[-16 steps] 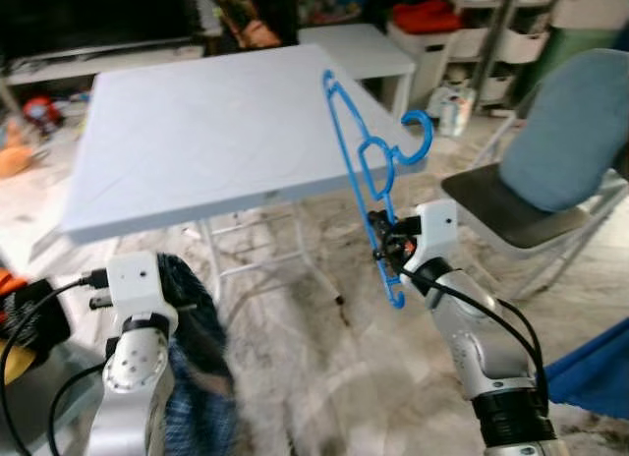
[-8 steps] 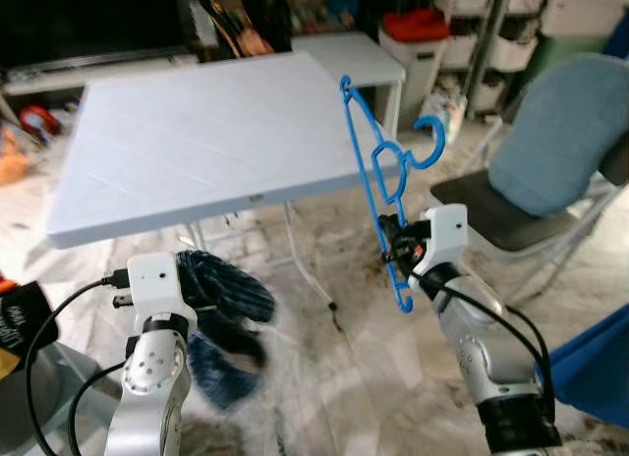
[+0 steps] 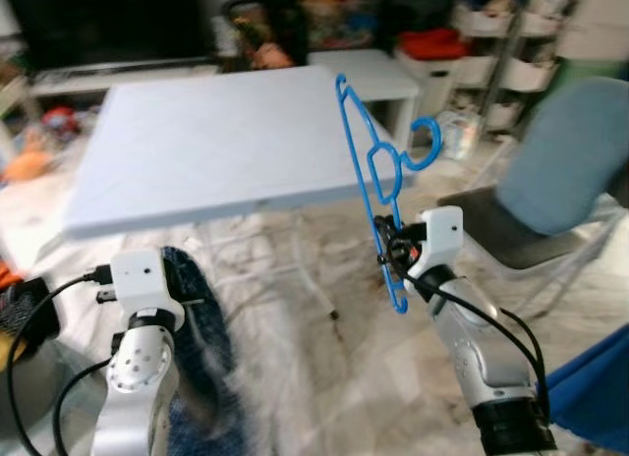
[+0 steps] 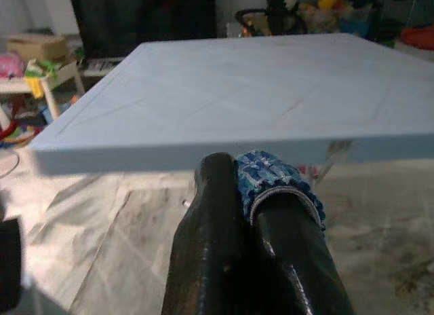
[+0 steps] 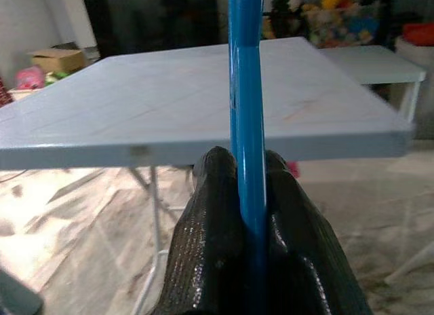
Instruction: Hang hanger
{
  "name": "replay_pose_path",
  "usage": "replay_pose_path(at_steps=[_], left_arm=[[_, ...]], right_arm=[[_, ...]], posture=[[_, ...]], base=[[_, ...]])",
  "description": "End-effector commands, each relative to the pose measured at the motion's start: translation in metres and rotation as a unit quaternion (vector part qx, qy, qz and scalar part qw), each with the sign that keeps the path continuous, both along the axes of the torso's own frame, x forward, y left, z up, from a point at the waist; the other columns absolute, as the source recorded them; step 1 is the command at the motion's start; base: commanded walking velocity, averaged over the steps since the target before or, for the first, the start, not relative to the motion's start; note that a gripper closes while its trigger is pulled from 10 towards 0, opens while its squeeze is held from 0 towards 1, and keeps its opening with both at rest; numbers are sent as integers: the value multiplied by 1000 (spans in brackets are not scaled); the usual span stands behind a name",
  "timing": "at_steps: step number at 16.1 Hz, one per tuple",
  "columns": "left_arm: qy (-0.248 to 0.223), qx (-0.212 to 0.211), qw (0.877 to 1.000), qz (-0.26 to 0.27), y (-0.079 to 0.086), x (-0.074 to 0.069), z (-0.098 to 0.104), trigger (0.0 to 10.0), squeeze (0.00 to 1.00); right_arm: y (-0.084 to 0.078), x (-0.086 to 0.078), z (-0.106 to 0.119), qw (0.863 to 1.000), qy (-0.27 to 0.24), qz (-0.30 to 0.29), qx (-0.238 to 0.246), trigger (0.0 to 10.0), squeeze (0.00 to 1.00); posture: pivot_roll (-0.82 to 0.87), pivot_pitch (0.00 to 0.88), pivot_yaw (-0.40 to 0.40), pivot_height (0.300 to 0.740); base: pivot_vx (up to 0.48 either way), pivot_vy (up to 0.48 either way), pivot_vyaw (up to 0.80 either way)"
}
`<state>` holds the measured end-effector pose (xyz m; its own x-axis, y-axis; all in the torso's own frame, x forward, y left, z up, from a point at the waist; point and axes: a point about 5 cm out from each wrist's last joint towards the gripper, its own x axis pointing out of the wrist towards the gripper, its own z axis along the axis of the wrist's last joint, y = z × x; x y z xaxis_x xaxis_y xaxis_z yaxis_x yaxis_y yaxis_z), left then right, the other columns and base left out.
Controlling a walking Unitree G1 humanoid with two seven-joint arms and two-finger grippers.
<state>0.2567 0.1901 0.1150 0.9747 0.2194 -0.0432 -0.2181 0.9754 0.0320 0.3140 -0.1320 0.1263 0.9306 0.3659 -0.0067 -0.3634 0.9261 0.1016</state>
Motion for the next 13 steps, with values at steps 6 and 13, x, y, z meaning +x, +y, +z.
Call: replay_pose_path(at_steps=[6, 13], left_arm=[[-18, 1, 1000, 1, -3, 4, 8, 10000, 0], [-32, 16, 999, 6, -1, 6, 17, 10000, 0]], right_arm=[[-3, 1, 7, 1000, -14, -2, -3, 10000, 0], [0, 2, 8, 1000, -17, 6, -3, 10000, 0]], posture=[[-36, 0, 11, 740], [-31, 0, 7, 740]], base=[[466, 0, 0], [446, 0, 359]])
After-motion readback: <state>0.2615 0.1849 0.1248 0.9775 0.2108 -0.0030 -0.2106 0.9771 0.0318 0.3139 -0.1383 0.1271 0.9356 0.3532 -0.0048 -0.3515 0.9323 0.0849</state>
